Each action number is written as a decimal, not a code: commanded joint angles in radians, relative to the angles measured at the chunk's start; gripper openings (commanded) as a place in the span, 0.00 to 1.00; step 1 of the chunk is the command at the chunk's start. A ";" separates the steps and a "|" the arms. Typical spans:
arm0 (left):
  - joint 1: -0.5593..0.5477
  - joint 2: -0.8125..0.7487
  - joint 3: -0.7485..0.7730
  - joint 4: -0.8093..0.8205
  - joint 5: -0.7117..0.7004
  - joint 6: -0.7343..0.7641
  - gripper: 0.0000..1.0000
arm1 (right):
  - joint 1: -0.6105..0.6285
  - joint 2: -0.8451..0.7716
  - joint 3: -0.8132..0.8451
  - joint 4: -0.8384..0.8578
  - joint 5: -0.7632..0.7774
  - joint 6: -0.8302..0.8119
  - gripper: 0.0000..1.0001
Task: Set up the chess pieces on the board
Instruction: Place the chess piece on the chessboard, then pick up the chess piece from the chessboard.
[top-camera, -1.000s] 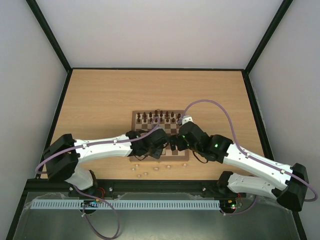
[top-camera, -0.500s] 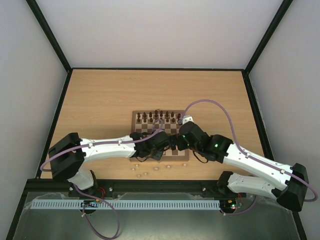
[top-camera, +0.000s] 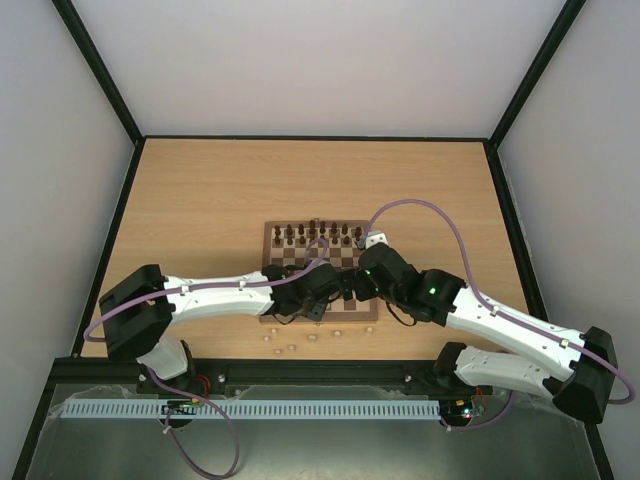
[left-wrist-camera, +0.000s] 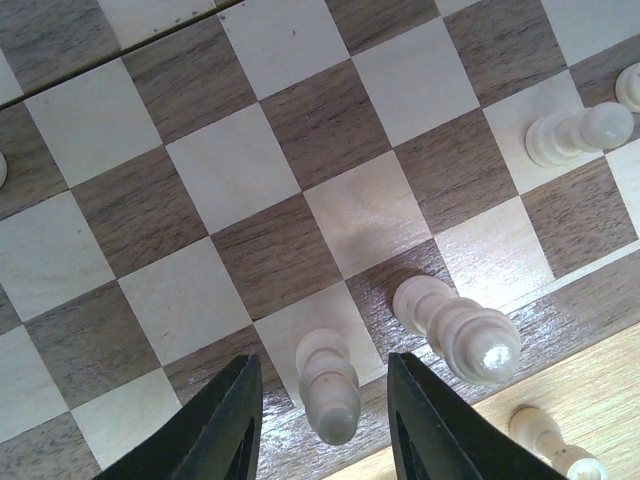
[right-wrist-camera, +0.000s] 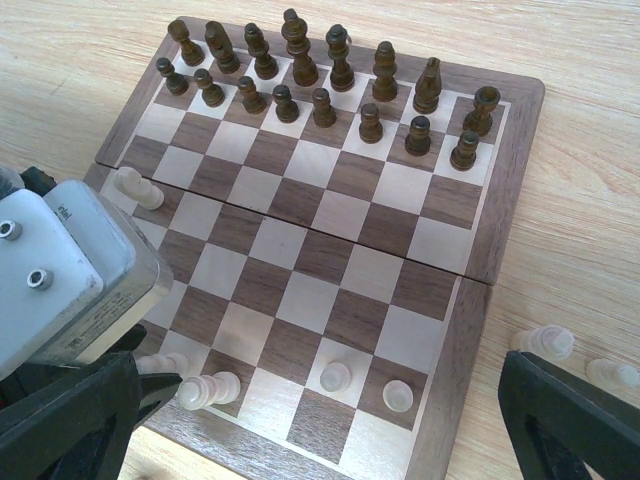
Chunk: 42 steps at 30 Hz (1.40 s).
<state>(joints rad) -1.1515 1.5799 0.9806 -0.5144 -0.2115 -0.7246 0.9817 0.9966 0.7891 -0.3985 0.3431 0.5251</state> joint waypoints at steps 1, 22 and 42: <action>-0.008 -0.023 0.018 -0.021 -0.019 -0.001 0.39 | 0.000 -0.010 -0.012 -0.006 0.006 0.010 0.99; 0.329 -0.227 0.052 -0.079 -0.094 0.096 0.99 | 0.001 0.001 -0.010 -0.008 0.001 0.010 0.99; 0.352 -0.077 -0.029 0.051 0.014 0.065 0.44 | 0.001 0.022 -0.015 0.005 -0.037 0.002 0.99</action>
<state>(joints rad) -0.8017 1.4719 0.9649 -0.4843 -0.2161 -0.6537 0.9817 1.0119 0.7887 -0.3973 0.3115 0.5247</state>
